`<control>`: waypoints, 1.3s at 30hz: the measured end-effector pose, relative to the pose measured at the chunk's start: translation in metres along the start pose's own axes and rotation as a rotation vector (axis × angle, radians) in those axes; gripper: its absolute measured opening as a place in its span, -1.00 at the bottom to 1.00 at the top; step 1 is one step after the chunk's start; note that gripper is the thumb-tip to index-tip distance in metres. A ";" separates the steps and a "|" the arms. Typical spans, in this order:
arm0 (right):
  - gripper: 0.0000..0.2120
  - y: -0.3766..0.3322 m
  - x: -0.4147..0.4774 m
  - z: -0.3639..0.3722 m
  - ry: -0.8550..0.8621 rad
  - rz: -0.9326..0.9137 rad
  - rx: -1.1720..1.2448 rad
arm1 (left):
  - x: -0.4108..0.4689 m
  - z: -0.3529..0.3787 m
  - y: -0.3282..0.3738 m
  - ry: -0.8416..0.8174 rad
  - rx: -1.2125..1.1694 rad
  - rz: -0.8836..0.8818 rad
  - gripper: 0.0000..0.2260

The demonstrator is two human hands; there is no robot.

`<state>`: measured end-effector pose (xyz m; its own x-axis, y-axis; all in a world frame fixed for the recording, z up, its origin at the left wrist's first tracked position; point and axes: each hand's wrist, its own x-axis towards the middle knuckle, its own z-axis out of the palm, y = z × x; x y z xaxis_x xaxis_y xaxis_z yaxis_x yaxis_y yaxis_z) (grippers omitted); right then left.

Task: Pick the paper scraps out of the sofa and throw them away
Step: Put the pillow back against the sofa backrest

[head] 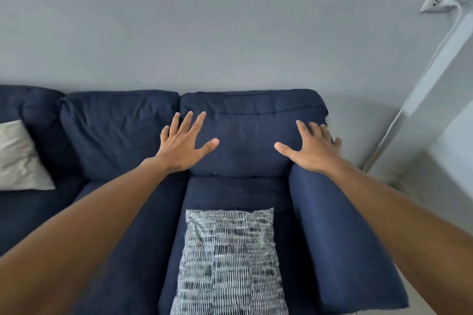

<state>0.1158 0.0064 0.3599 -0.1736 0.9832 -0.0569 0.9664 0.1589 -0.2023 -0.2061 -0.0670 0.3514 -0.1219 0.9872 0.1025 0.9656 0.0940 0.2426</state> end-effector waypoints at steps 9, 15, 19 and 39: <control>0.02 -0.024 0.010 0.056 -0.083 -0.050 0.013 | -0.024 0.039 -0.043 -0.032 -0.030 -0.088 -0.23; 0.02 -0.017 0.008 0.126 -0.153 -0.024 0.009 | -0.039 0.100 -0.062 -0.105 -0.053 -0.118 -0.24; 0.01 -0.009 0.005 0.179 -0.214 0.013 0.012 | -0.046 0.147 -0.075 -0.166 -0.065 -0.137 -0.25; 0.06 0.032 -0.050 0.415 -0.484 0.147 0.120 | -0.128 0.376 -0.121 -0.406 -0.231 -0.296 -0.22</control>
<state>0.0771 -0.0751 -0.0495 -0.1327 0.8356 -0.5330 0.9636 -0.0172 -0.2669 -0.2209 -0.1561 -0.0536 -0.2375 0.8976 -0.3714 0.8223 0.3893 0.4149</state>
